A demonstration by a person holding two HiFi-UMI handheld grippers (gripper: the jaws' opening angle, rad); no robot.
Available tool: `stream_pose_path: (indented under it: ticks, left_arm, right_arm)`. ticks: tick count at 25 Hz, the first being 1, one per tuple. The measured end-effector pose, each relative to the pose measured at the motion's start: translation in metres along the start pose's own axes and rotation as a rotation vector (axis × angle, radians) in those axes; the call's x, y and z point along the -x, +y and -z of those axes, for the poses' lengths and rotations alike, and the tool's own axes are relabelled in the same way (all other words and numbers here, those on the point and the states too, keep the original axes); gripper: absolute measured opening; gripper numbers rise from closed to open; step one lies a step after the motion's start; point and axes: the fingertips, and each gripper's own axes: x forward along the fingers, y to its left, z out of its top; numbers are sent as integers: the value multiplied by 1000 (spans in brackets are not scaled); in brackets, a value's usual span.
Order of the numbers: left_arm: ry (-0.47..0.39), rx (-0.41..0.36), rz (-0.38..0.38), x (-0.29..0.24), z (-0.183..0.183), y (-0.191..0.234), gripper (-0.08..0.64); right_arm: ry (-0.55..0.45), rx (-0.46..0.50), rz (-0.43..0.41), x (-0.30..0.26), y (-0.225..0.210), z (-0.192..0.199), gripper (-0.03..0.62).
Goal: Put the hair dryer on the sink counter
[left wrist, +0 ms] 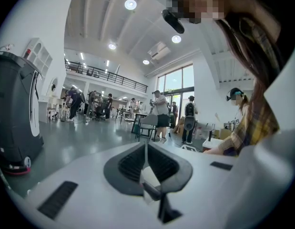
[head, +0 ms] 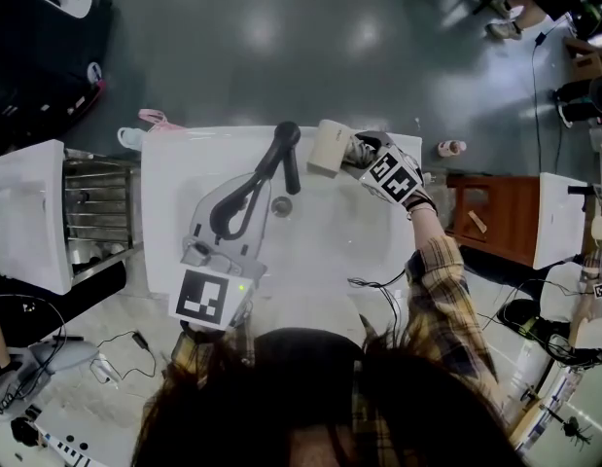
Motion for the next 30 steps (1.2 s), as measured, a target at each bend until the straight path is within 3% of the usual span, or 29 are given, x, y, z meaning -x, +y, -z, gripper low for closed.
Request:
stream_pose_path:
  ticks: [18,25,30]
  left_arm:
    - [-96,-41,2,34,-32,-4,29]
    - [-145,-58,8,50,-48,-5,29]
    - [-162,-73,6,58,-62,-9,29]
  right_arm:
    - [-79,2,110,55,7,-33,304]
    - [-263,30,204,109,28,-98,304]
    - [-406,51,197,146,50,-157,302]
